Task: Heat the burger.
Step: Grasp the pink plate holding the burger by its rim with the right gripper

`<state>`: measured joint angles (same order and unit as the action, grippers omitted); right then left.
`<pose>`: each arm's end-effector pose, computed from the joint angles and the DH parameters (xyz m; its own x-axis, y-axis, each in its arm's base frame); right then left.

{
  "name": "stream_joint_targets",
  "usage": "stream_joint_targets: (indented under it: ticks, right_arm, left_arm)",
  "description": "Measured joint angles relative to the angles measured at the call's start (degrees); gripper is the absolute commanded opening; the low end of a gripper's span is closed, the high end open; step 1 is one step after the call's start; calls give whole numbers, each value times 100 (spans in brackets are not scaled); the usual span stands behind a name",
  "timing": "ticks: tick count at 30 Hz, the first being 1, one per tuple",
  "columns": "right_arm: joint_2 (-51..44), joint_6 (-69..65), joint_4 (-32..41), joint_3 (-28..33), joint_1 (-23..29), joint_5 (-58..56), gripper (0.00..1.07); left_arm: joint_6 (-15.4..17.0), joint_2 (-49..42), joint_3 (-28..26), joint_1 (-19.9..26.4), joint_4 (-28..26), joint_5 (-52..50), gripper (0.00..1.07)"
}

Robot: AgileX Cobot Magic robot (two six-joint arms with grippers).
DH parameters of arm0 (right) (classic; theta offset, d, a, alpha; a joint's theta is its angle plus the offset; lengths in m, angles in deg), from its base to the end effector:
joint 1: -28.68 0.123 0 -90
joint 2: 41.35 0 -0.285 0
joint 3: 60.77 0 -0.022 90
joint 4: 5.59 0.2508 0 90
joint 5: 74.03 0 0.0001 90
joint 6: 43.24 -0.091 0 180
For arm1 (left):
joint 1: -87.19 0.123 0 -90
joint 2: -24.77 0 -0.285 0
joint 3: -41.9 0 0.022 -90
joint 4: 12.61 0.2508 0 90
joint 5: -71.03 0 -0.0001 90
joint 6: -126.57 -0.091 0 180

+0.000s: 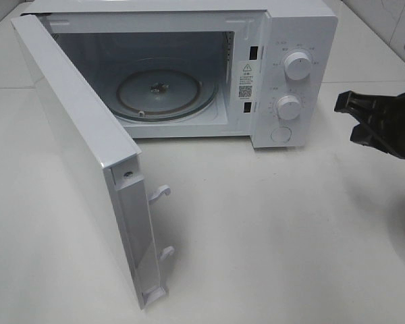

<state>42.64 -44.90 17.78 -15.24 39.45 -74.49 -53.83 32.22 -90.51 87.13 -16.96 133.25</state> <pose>0.2429 0.0465 0.2053 -0.6516 0.3067 -0.6938 0.0953 0.9405 0.3262 -0.0089 -0.0061 0.2801 -0.4585 -0.0279 -0.8882 0.0477 0.9973 -0.0560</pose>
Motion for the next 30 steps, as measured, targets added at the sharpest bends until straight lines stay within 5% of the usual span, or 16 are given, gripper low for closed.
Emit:
stream_joint_targets:
  ticks: [9, 14, 16, 17, 18, 19, 20, 22, 30]
  right_arm:
    - [-23, 23, -894, -218, -178, -1364, 4]
    - [-23, -11, -1473, -516, -178, -2103, 16]
    - [-29, -183, -2086, -739, -178, -2618, 48]
    - [-29, -183, -2086, -739, -178, -2618, 48]
    - [-34, -241, -2223, -762, -178, -2733, 60]
    - [-52, -298, -2418, -779, -178, -2945, 83]
    - [-52, -298, -2418, -779, -178, -2945, 83]
    - [-74, -315, -2636, -779, -178, -3231, 101]
    - [-74, -315, -2819, -779, -178, -3827, 97]
  left_arm:
    - [0, 0, 0, 0, 0, 0, 100]
    - [0, 0, 0, 0, -6, 0, 100]
    - [0, 0, 0, 0, -6, 0, 100]
    - [0, 0, 0, 0, -6, 0, 100]
    - [0, 0, 0, 0, -6, 0, 100]
    - [0, 0, 0, 0, -6, 0, 100]
    - [0, 0, 0, 0, -6, 0, 100]
    - [0, 0, 0, 0, -6, 0, 100]
    - [0, 0, 0, 0, -6, 0, 100]
